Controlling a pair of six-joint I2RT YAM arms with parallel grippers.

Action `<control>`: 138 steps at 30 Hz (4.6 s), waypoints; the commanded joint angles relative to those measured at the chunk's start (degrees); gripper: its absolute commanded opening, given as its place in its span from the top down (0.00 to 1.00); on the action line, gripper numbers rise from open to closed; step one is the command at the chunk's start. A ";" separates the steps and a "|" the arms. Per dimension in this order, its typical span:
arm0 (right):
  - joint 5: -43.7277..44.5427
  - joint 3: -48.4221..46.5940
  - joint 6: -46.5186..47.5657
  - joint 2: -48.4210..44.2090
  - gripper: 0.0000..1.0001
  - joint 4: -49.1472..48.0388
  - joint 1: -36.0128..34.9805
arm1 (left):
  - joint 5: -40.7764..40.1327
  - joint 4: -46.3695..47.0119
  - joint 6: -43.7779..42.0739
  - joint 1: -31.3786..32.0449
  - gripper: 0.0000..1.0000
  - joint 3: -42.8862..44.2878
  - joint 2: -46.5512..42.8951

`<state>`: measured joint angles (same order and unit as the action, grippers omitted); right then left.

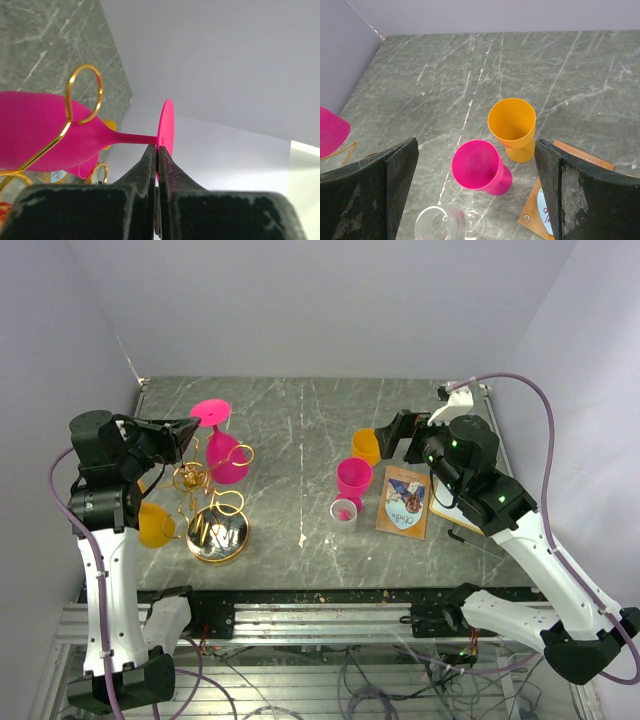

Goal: Take the wine glass off the wine glass rack

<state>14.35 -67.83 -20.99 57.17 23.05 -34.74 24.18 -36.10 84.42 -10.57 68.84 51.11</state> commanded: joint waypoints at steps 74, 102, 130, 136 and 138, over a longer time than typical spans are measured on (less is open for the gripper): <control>-46.68 13.47 -59.82 14.81 1.00 -110.96 -9.00 | 24.00 70.77 18.13 20.14 0.53 -8.00 -2.86; -19.67 -8.79 -2.95 3.55 1.00 -7.37 -8.81 | -6.78 1.17 -27.75 20.11 0.04 13.82 -15.42; -9.75 -44.16 3.23 47.05 1.00 36.14 -21.27 | -15.27 -11.94 -45.50 20.15 0.02 27.29 -15.04; -8.97 -48.14 3.44 53.28 1.00 40.18 -21.82 | -18.47 -14.52 -48.31 20.15 0.01 29.86 -14.80; -9.05 -48.12 3.31 54.45 1.00 40.45 -21.83 | -19.11 -14.70 -48.75 20.23 0.01 30.03 -15.05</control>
<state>3.73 -113.91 -18.33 109.73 59.94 -56.29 8.14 -49.50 38.46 9.28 97.47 35.59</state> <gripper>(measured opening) 0.018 0.984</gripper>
